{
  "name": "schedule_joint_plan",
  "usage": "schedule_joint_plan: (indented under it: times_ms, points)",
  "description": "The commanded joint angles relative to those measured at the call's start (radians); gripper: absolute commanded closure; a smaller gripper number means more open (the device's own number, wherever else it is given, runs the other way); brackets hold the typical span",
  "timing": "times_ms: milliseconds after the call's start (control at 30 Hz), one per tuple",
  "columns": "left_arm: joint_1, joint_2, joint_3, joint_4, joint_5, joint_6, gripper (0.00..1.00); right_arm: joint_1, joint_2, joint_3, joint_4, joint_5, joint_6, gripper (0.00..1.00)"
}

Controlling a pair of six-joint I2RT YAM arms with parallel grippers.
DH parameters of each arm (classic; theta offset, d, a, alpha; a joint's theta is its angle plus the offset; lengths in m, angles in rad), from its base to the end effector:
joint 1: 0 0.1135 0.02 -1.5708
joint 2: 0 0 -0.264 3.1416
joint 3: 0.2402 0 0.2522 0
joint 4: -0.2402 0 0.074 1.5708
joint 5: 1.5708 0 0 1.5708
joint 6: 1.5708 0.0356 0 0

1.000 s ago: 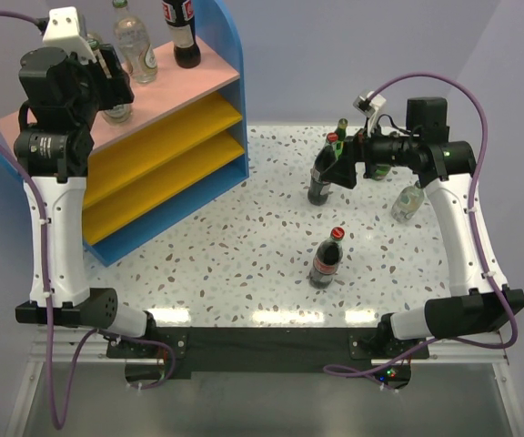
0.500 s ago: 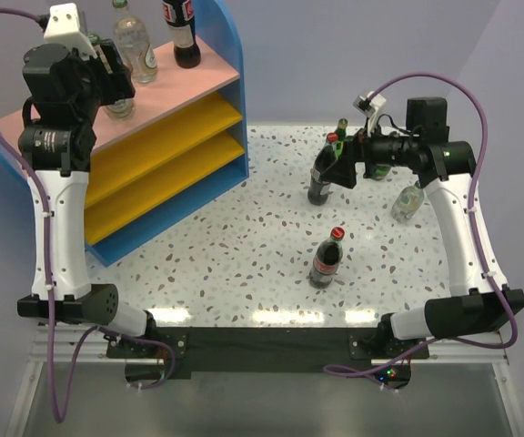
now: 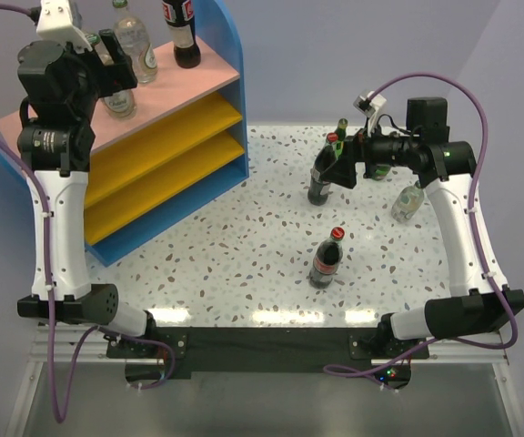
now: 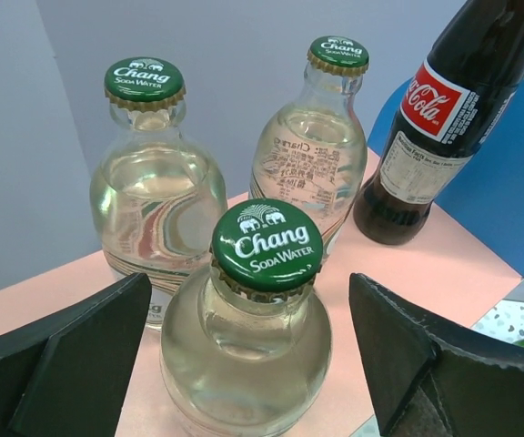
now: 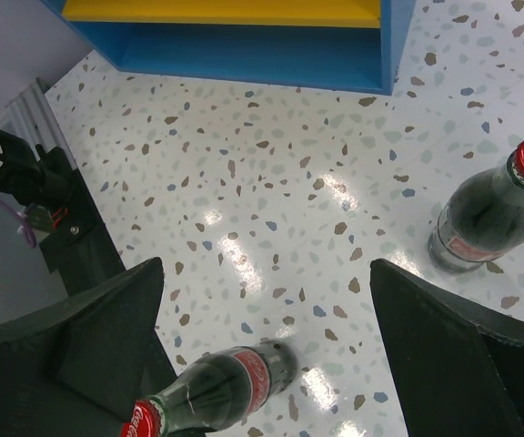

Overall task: Place and organize the beverage onto the shelf
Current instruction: Move the drink to the shelf.

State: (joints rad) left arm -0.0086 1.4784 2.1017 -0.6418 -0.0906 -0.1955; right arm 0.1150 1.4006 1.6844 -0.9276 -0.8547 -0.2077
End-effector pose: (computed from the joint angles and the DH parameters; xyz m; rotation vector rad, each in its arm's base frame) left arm 0.2690 0.0009 0.5661 -0.2186 1.5748 -0.0872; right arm 0.2666 0.0578 0.4414 -0.7849 1.9361 0.8795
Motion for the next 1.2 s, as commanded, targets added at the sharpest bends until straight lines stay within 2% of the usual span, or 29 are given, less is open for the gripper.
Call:
schedule_joint_plan:
  times_ms: [0, 167, 500, 633, 833, 1033, 1167]
  points:
    - [0.007, -0.030, 0.053, 0.039, -0.014, -0.005, 0.05, 0.000, -0.035, 0.015, 0.016, -0.007, 0.007, 0.01]
    - [0.007, -0.046, 0.101, 0.025, -0.040, 0.002, 0.00, 0.000, -0.038, 0.021, 0.010, -0.017, 0.004, 0.01]
    - [0.007, -0.090, 0.149, 0.022, -0.003, -0.027, 0.00, 0.002, -0.055, 0.041, -0.040, -0.009, -0.062, 0.01]
    - [0.007, -0.170, 0.127, 0.002, 0.005, -0.039, 0.00, 0.000, -0.063, 0.069, -0.095, 0.040, -0.104, 0.01]
    - [0.006, -0.347, -0.081, 0.004, 0.084, -0.053, 0.00, -0.001, -0.087, 0.067, -0.138, 0.134, -0.114, 0.01]
    - [0.006, -0.521, -0.298, 0.017, 0.199, -0.087, 0.00, -0.021, -0.126, 0.058, -0.149, 0.347, -0.085, 0.01]
    - [0.006, -0.612, -0.452, 0.037, 0.288, -0.127, 0.00, -0.112, -0.153, 0.037, -0.149, 0.522, -0.047, 0.01]
